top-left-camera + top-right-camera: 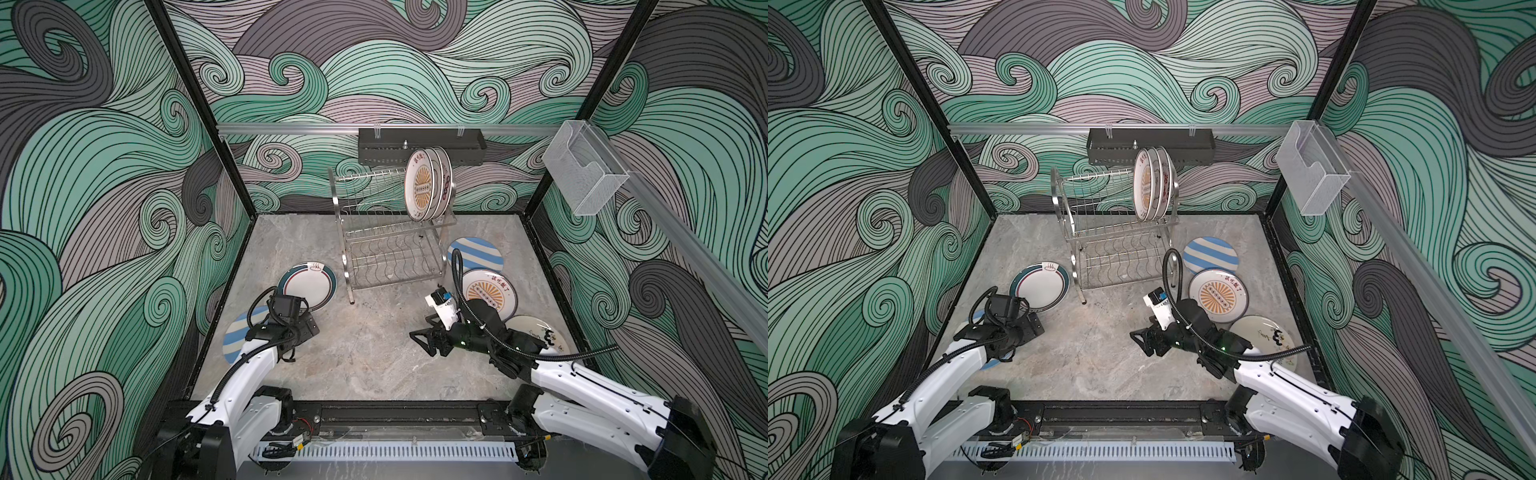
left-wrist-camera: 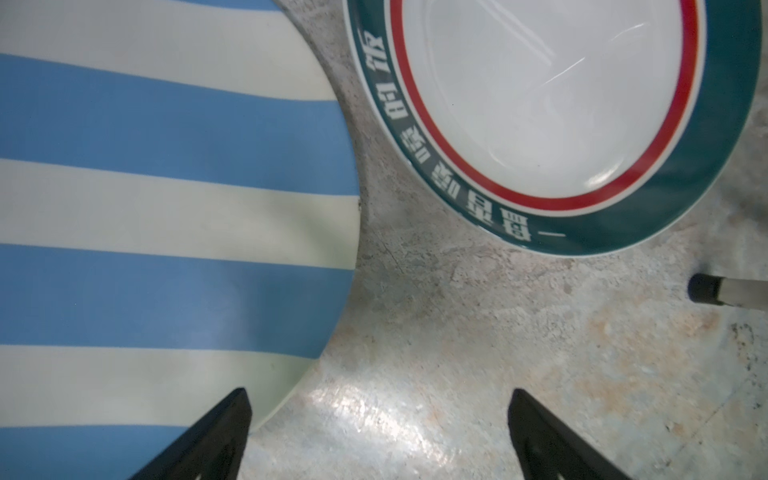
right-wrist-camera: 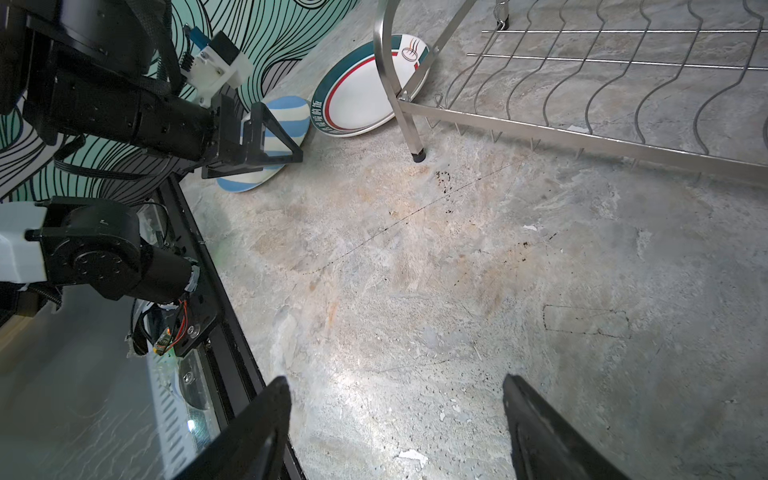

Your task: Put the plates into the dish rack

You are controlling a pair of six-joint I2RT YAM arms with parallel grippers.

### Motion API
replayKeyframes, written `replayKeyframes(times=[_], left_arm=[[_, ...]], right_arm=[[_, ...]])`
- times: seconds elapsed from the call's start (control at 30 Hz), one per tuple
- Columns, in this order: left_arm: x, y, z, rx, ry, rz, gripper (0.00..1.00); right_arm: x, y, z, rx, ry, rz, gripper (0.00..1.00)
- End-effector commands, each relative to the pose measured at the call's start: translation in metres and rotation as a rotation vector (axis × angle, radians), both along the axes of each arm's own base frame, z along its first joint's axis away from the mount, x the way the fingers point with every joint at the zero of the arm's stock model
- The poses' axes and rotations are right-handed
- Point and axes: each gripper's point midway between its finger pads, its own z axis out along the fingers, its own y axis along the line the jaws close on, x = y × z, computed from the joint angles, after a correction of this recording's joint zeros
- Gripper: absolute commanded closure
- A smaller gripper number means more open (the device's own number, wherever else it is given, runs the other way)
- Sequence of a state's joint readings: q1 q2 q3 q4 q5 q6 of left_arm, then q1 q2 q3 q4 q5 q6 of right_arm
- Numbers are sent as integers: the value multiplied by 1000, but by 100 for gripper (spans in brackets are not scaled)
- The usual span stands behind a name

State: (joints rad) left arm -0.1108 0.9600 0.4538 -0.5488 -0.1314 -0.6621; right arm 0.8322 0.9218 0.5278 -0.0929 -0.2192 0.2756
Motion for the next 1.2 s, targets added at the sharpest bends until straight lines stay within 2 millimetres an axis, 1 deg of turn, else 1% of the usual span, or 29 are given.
replayKeyframes(times=[0.0,0.13,0.57,0.67,0.73,0.77,0.87,0.93,1.03,1.07,1.17], left_arm=[[13,-5,6,-30,-46,-28,1],[17,-12,7,-54,-51,-63,1],[8,-34,-4,-175,12,-107,1],[8,-43,-9,-235,27,-112,1],[9,-48,-4,-250,28,-139,1],[9,-46,1,-240,29,-137,1],[15,-36,24,-180,-17,-119,1],[20,-31,38,-138,-61,-136,1],[18,-9,42,-34,-71,-64,1],[16,0,42,6,-64,-34,1],[15,16,37,81,-26,5,1]], right_arm=[[0,5,-1,24,9,6,20],[2,8,-2,28,11,5,19],[6,10,-10,5,27,-5,18],[8,12,-13,2,33,-7,18],[8,13,-12,1,35,-3,18],[8,13,-12,-1,35,-2,18],[9,14,-10,-4,29,-3,18],[10,13,-11,-8,26,-6,17],[10,13,-14,-13,33,-7,18],[9,13,-15,-13,39,-3,18],[7,13,-14,-2,48,1,17]])
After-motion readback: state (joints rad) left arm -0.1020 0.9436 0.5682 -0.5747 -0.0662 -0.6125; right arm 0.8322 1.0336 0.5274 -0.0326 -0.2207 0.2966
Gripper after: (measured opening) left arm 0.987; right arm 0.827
